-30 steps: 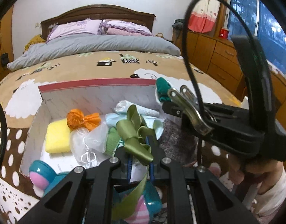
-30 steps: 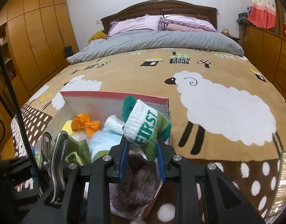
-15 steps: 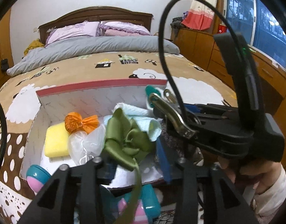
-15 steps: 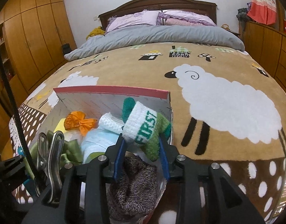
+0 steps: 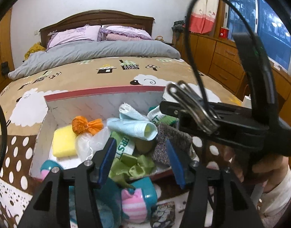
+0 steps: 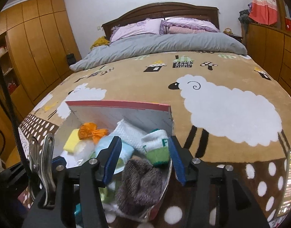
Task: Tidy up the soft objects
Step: 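Move the left tool to the blue-patterned pouch while the right tool reaches the pink sponge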
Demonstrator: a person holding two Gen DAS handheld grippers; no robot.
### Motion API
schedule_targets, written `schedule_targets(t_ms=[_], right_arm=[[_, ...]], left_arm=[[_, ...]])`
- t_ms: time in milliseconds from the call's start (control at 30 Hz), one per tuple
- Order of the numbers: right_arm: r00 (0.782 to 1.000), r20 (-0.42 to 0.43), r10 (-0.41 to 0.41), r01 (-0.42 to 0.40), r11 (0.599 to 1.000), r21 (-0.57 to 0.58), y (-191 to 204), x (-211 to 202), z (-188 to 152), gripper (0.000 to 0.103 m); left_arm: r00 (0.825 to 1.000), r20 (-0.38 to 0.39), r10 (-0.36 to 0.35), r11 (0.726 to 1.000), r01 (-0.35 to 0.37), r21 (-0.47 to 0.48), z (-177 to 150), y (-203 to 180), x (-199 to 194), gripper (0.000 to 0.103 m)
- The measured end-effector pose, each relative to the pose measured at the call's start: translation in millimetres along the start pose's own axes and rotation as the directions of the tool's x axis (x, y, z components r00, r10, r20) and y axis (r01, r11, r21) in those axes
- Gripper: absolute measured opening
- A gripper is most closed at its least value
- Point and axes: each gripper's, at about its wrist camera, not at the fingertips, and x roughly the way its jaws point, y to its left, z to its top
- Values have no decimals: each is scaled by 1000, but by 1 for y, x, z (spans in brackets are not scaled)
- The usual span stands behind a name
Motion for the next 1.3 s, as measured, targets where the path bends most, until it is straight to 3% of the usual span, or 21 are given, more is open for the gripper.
schedule_targets(t_ms=[400,700,1033,1300], right_arm=[[1000,12,-16,17,999,-31,14,-41,-29,52],[998,-26,-57,57,998,7,13,-60,-62,52],[990,-79,-116,120,991,56,3,-58,-92,52],[987,-105,-123,133,987,94,-10,-49,-102,52]], left_arm=[[1000,-25,-16,1000,17,6,-27,-8,-31,57],[995,-67,-74,997,76,24,-58,-25,-45,57],[988,-148,-52,999,51,-14,-92,-27,-32,57],[983,-178,-40,998,31,-52,-99,-26,-13,57]])
